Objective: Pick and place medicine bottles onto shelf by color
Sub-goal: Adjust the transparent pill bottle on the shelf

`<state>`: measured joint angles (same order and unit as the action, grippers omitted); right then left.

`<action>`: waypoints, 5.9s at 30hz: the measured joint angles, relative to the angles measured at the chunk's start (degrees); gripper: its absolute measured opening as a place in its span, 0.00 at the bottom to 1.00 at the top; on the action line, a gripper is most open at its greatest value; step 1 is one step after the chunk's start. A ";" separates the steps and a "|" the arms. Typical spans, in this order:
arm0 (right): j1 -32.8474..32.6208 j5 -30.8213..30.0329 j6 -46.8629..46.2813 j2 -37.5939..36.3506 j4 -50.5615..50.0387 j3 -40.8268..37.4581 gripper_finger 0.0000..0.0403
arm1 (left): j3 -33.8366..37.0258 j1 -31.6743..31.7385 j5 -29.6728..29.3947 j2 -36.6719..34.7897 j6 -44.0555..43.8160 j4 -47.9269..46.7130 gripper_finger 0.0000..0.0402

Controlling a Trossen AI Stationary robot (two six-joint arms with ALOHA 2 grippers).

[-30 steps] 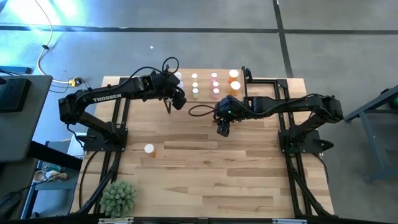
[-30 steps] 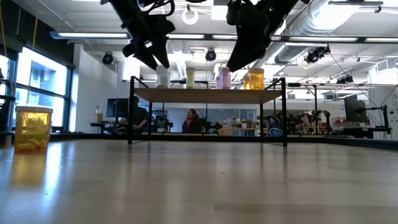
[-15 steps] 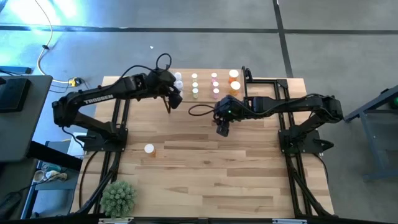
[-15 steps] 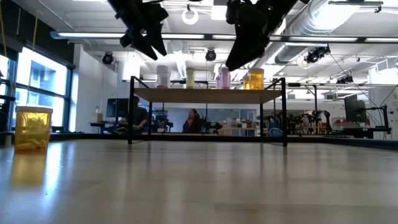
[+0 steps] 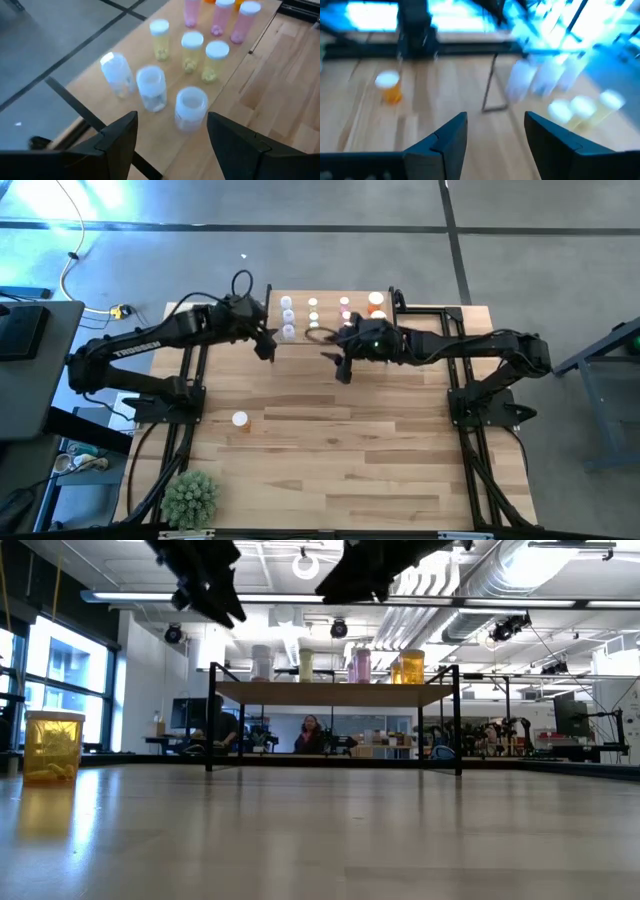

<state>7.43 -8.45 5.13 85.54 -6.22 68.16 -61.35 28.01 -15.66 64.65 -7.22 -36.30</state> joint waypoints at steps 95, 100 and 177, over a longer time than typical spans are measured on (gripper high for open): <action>15.01 13.14 5.26 36.48 -25.95 47.17 0.08 | 16.14 6.93 -5.95 -3.92 -2.65 13.65 0.57; 15.01 12.04 5.35 36.68 -26.11 47.17 0.08 | 16.14 6.93 -5.95 -3.92 -2.65 13.65 0.57; 8.80 11.89 13.26 36.09 -29.11 47.25 0.08 | 16.14 6.95 -4.30 -3.92 -3.29 13.48 0.57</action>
<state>16.23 3.44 18.39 121.62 -35.33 115.42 -45.21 34.96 -19.96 60.73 -10.50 -22.83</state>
